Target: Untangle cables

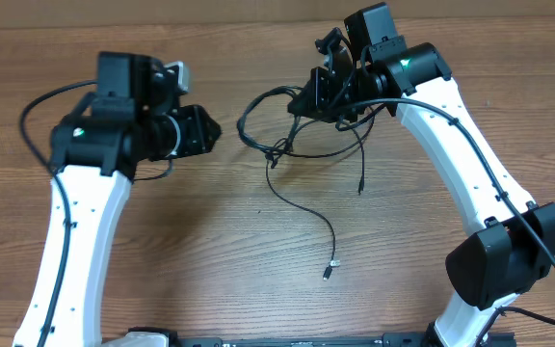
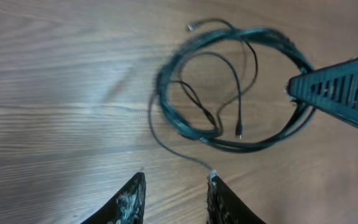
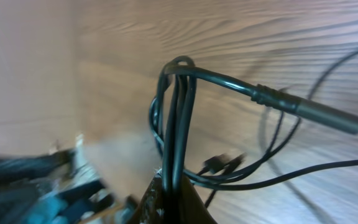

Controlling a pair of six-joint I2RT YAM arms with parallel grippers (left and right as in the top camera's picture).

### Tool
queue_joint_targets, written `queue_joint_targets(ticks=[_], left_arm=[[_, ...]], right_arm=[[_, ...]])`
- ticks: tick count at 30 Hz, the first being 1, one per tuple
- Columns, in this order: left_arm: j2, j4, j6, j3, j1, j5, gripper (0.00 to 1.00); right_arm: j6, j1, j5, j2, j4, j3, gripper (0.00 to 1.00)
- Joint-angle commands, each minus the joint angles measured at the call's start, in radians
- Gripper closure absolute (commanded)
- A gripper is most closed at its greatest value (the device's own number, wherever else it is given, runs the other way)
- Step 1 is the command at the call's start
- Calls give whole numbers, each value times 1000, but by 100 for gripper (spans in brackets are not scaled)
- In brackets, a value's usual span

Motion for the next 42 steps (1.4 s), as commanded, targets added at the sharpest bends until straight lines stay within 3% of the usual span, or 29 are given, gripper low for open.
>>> queue_joint_targets(ticks=[1,3,7,11,14,20,26,30,34,42], left_arm=[[83,10,-3,13,-57,53,71],[137,28,34,13,-98,69,79],[184,90,61,13,-123,138,82],[196,176,177,13,-125,326,77],[196,191,219,13,-125,340,72],[192,130,452,14,-95,502,72],[192,63,561,14,6,578,70],[193,58,665,13,-2,709,70],[195,64,735,13,-85,647,70],[195,142,721,13,-144,521,71]], right_arm=[[-11,-2,-198,-21,17,17,96],[-31,-4,-255,-21,24,17,96],[-60,-6,-326,-21,24,17,96],[-60,-7,-346,-21,28,17,96],[-60,-10,-347,-21,27,17,96],[-58,-44,-347,-21,44,17,96],[-29,-89,-384,-21,77,17,96],[-27,-85,-416,-21,90,17,96],[-21,-85,-428,-21,104,17,96],[-21,-85,-429,-21,103,17,96]])
